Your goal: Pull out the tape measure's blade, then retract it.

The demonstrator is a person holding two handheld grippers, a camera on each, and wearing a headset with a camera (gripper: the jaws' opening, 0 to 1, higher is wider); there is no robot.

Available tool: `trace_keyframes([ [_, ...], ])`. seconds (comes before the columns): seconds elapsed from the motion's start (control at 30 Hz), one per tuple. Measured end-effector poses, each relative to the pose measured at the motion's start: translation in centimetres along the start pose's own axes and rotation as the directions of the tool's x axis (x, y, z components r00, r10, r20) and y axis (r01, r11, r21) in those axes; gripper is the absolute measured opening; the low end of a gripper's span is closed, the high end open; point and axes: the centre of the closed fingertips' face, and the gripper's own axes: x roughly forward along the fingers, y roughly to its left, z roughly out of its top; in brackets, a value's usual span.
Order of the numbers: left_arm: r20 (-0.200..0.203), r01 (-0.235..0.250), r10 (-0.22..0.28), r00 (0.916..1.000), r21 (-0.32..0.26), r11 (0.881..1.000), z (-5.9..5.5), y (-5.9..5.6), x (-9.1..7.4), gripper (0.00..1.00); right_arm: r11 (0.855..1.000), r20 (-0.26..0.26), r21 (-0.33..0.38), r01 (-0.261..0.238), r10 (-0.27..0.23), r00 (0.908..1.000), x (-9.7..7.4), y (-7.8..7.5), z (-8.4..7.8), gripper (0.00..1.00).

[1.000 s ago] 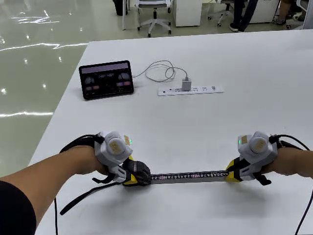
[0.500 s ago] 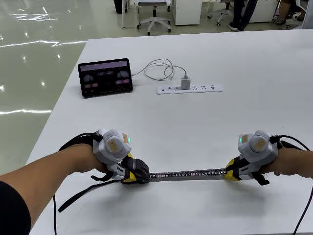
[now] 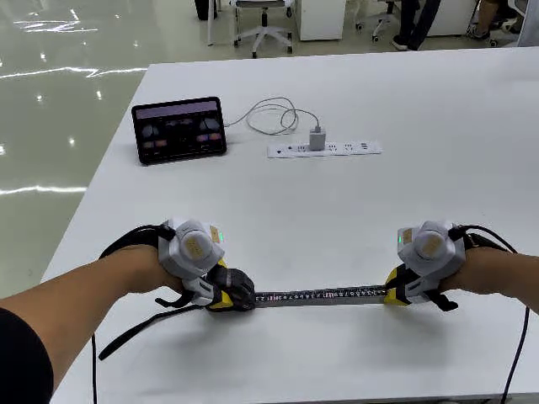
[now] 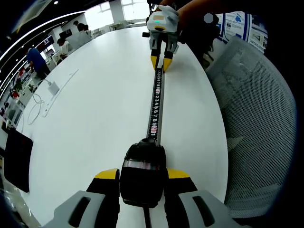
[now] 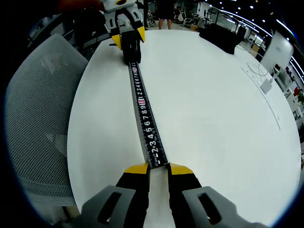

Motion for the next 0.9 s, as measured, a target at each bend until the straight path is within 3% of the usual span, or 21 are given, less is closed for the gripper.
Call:
trace_keyframes([
  [0.3, -0.03, -0.012, 0.012, 0.9995, 0.015, 1.0, -0.4, 0.1, 0.0, 0.33, 1.0, -0.035, -0.022, 0.006, -0.006, 0.9994, 0.0, -0.1, -0.1, 0.11],
  [0.73, -0.016, -0.06, 0.059, 0.9981, -0.055, 0.997, -0.7, 0.9, -0.6, 0.54, 0.998, -0.023, -0.056, 0.042, -0.043, 0.9988, 0.0, -0.5, 0.1, 0.21],
  [0.9, -0.02, -0.086, 0.085, 0.9962, -0.056, 0.995, -0.9, 1.1, -0.7, 0.64, 0.999, -0.018, -0.041, 0.027, -0.028, 0.9994, 0.0, 0.0, 0.2, 0.33],
])
